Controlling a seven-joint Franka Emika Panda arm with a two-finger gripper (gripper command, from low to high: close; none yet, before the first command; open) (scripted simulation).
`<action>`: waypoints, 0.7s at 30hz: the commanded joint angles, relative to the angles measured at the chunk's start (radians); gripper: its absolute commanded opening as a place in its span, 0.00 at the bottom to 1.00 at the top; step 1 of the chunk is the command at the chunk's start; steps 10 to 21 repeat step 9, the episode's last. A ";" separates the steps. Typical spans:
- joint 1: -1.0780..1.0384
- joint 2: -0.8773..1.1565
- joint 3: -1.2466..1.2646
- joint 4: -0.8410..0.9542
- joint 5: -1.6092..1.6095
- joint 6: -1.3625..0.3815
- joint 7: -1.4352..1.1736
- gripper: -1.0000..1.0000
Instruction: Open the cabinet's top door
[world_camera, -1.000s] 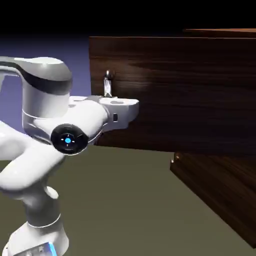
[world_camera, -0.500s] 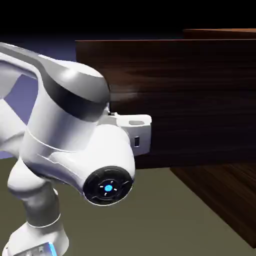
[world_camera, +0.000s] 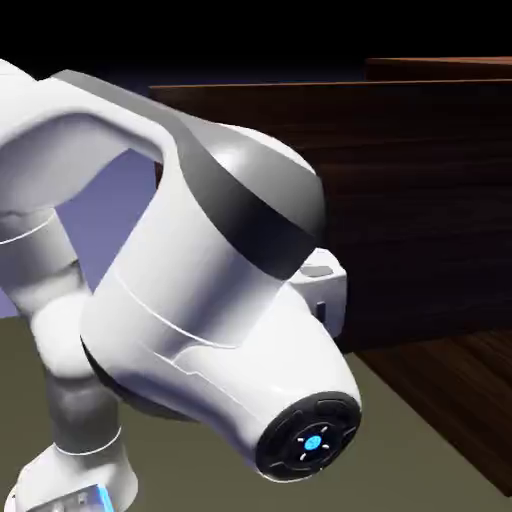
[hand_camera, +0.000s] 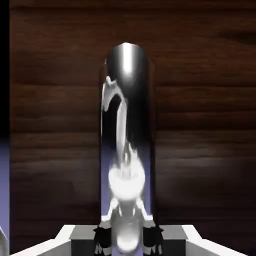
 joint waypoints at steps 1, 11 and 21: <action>0.036 -0.015 -0.028 0.011 -0.004 0.003 0.012 0.00; 0.326 -0.189 -0.216 0.154 -0.057 0.014 0.136 0.00; 0.326 -0.189 -0.216 0.154 -0.057 0.014 0.136 0.00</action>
